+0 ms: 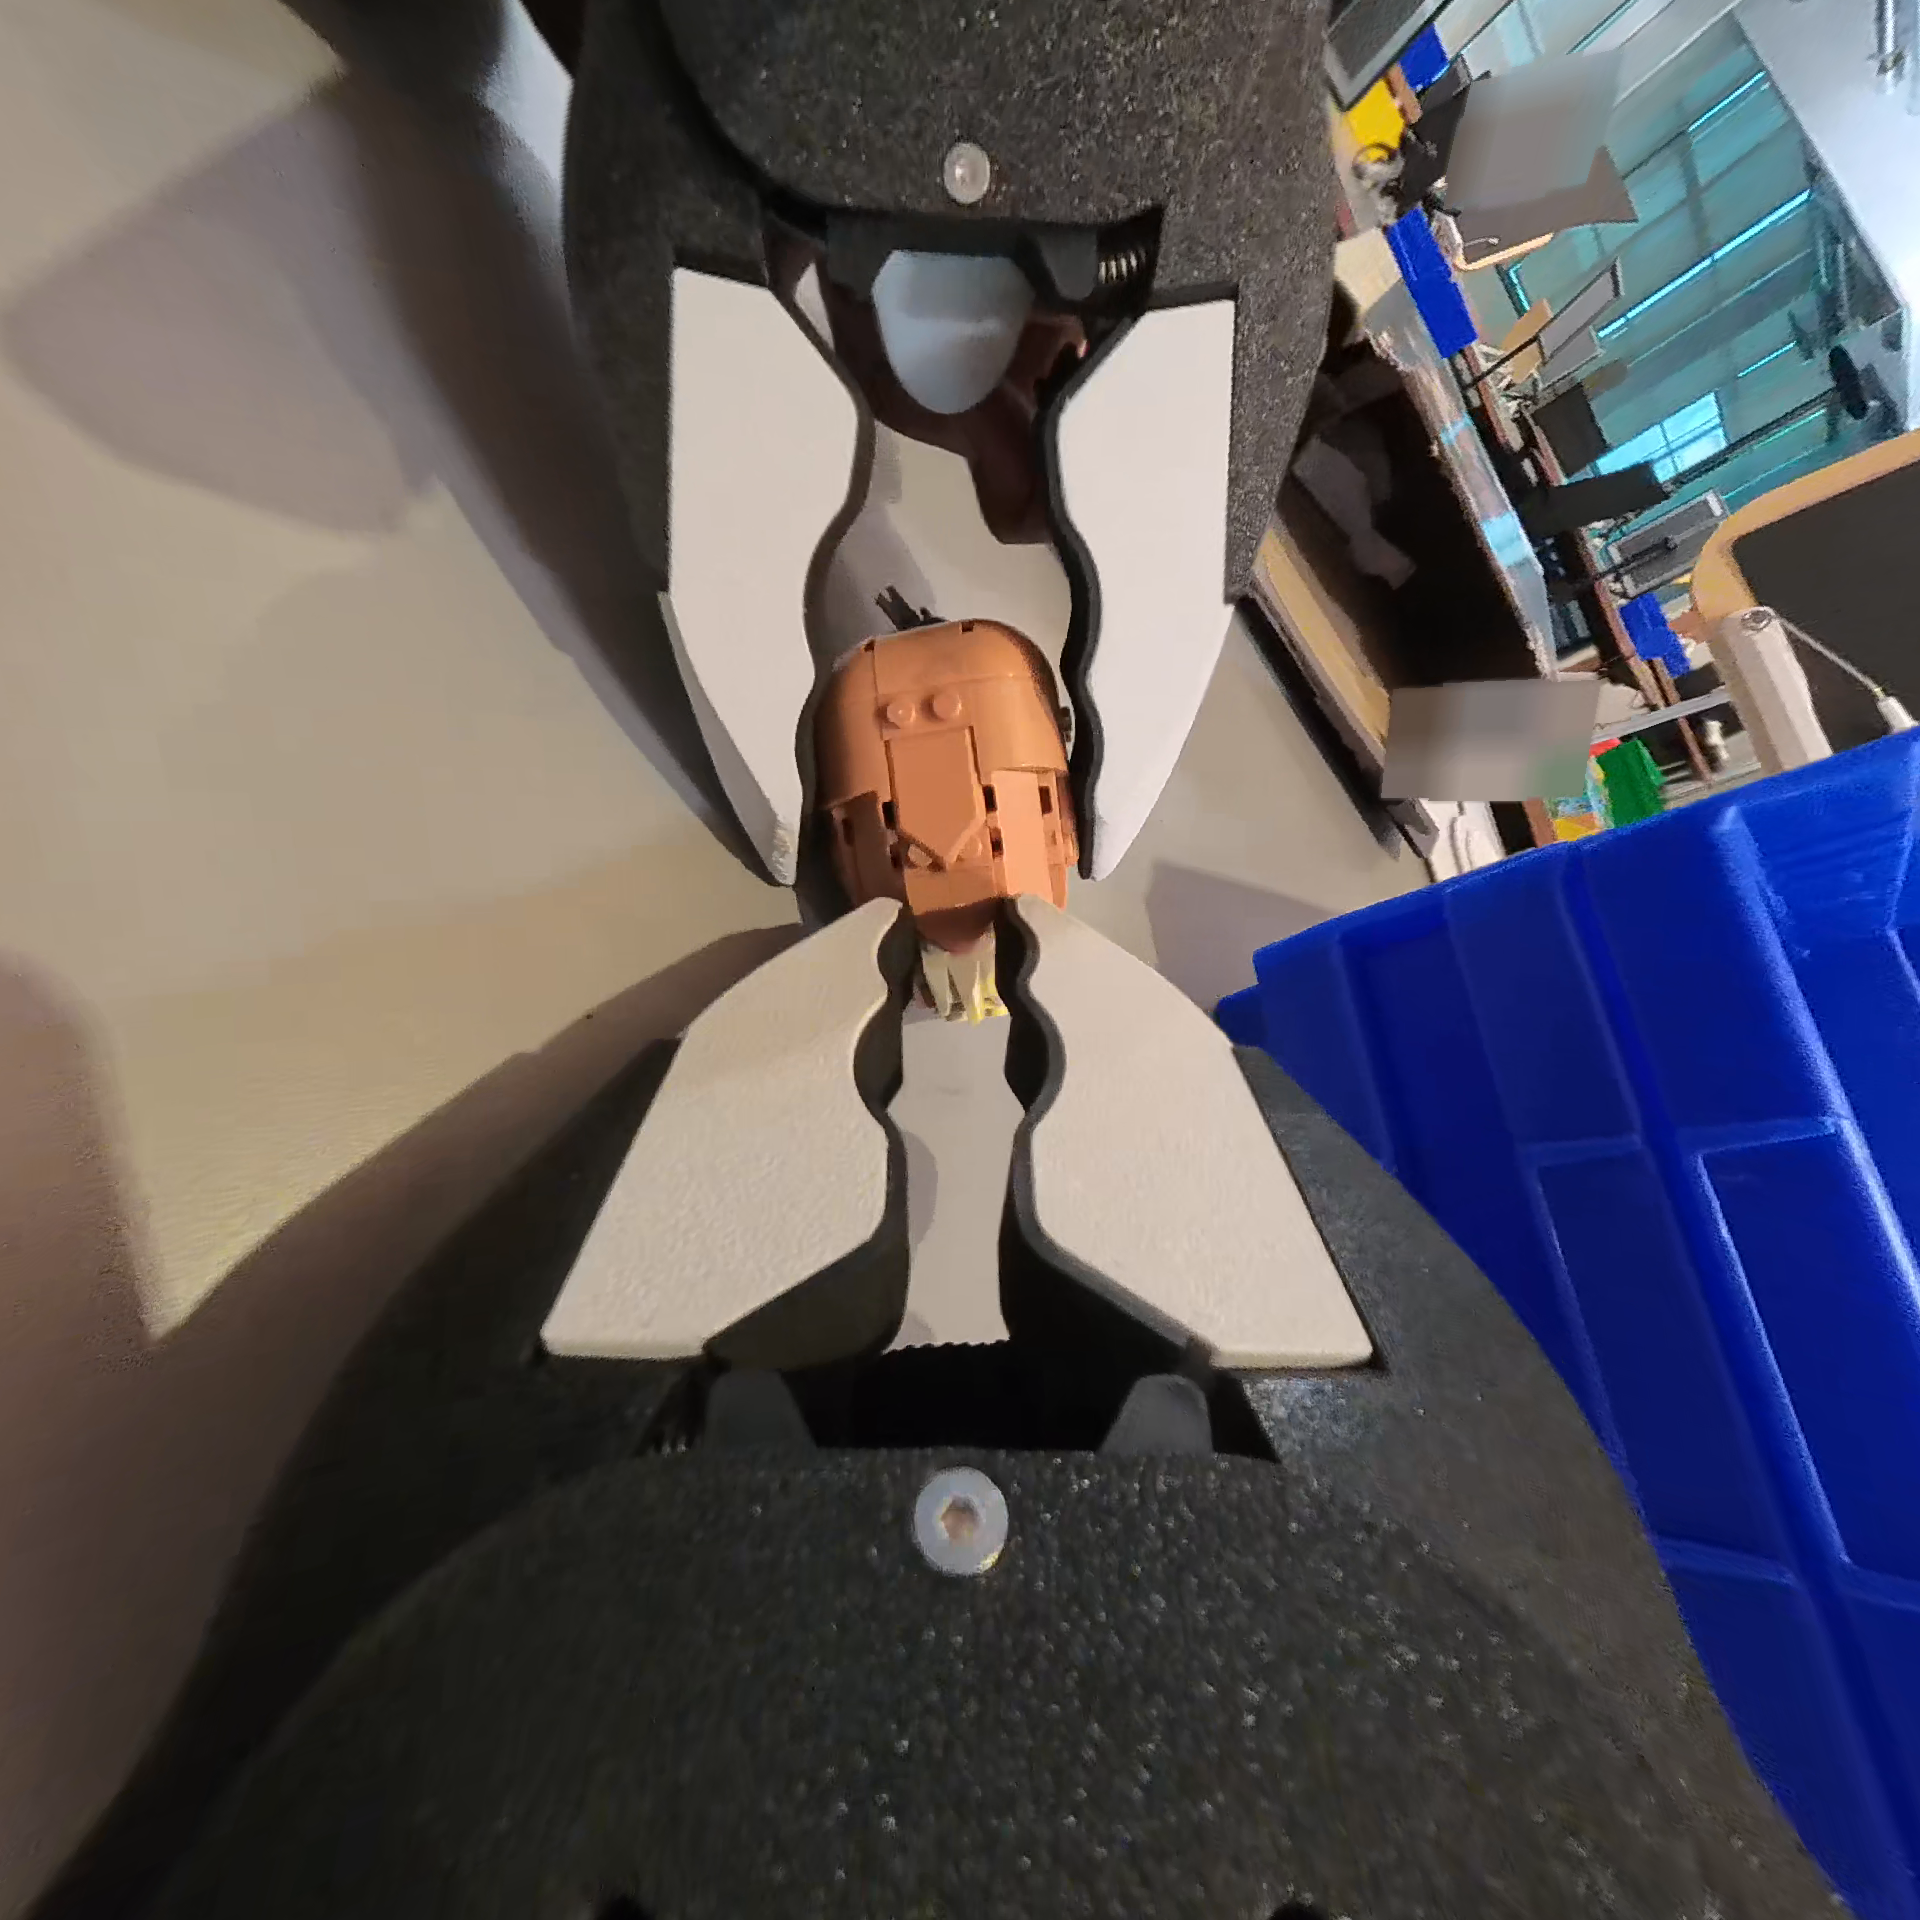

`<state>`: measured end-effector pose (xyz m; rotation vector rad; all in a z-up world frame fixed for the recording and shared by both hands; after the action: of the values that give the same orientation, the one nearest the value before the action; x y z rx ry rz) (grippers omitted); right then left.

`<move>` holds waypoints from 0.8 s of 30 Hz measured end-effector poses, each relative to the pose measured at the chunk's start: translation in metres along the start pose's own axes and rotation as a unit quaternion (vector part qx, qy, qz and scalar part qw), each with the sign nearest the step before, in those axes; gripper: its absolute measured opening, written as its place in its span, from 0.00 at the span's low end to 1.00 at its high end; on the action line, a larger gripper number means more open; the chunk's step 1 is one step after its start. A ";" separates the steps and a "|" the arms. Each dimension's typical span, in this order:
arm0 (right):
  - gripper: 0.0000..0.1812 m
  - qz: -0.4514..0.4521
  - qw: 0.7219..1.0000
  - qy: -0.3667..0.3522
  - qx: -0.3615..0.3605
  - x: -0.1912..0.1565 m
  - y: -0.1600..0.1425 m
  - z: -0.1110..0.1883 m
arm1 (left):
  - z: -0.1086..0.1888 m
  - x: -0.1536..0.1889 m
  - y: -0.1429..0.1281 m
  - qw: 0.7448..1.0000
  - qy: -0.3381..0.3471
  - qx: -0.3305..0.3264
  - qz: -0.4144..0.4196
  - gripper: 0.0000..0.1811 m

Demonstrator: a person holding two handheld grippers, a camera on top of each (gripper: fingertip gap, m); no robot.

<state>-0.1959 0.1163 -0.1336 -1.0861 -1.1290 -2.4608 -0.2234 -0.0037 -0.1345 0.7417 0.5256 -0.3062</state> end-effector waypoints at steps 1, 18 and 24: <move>0.08 -0.005 1.000 0.002 0.002 0.000 0.000 0.000 | 0.000 0.000 0.000 1.000 0.001 0.000 -0.002 0.32; 0.08 0.071 0.997 -0.035 -0.005 -0.007 0.003 0.005 | 0.000 0.000 0.000 1.000 -0.001 0.005 0.006 0.32; 0.00 0.098 0.994 -0.040 0.021 -0.012 0.006 0.011 | 0.001 -0.004 -0.004 1.000 0.005 -0.002 0.013 0.32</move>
<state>-0.1786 0.1194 -0.1339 -1.2311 -1.0358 -2.2518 -0.2281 -0.0071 -0.1345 0.7454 0.5256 -0.2767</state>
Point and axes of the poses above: each gripper's, where its closed fingertips meet, z back along the fingers, y out of its top, x = y × z across the jaws, the point moved 8 cm from there along z, back along the fingers, and after that the axes turned 5 degrees about z, right-handed, at the moved point
